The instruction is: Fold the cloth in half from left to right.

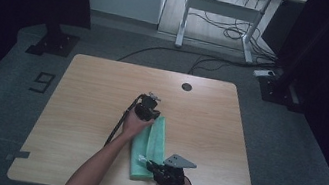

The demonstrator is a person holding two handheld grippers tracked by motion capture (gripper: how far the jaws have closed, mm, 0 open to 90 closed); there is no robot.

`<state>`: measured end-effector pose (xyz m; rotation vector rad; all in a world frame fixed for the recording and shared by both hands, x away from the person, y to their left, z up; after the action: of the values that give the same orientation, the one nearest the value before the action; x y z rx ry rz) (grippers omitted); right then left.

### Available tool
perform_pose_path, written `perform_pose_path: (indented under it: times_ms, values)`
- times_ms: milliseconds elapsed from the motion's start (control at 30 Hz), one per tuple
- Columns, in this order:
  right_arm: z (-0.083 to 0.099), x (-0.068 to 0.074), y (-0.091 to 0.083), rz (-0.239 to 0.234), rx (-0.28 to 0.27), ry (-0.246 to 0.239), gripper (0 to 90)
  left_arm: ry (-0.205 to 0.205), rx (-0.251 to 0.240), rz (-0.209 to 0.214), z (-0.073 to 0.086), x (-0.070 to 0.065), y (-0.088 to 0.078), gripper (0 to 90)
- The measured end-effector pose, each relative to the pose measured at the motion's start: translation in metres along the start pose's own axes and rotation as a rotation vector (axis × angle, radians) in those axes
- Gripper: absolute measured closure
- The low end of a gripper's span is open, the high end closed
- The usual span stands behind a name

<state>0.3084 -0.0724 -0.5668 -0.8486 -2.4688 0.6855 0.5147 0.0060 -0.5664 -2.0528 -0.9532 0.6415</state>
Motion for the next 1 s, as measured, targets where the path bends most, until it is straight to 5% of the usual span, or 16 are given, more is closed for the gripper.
perform_pose_path:
  times_ms: [600,1000]
  values:
    - [0.006,-0.0085,0.0005,0.021,0.021,0.007,82.8,-0.002,0.016,0.002,0.0007,-0.0018,0.0087,88.3]
    - [0.0038,-0.0069,-0.0011,0.022,0.013,-0.001,83.1,-0.02,-0.002,-0.009,-0.0025,0.0039,0.0003,89.0]
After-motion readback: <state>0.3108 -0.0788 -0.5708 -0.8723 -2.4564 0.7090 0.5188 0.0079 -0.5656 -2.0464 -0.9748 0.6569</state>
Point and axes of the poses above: each handheld gripper's, and its own axes: y roughly forward along the jaws, z roughly out of its underside, x roughly to its left, the point moved 7 cm from there along y, roughly forward along the jaws, and after that the axes turned 6 degrees about x, right-handed, at the moved point
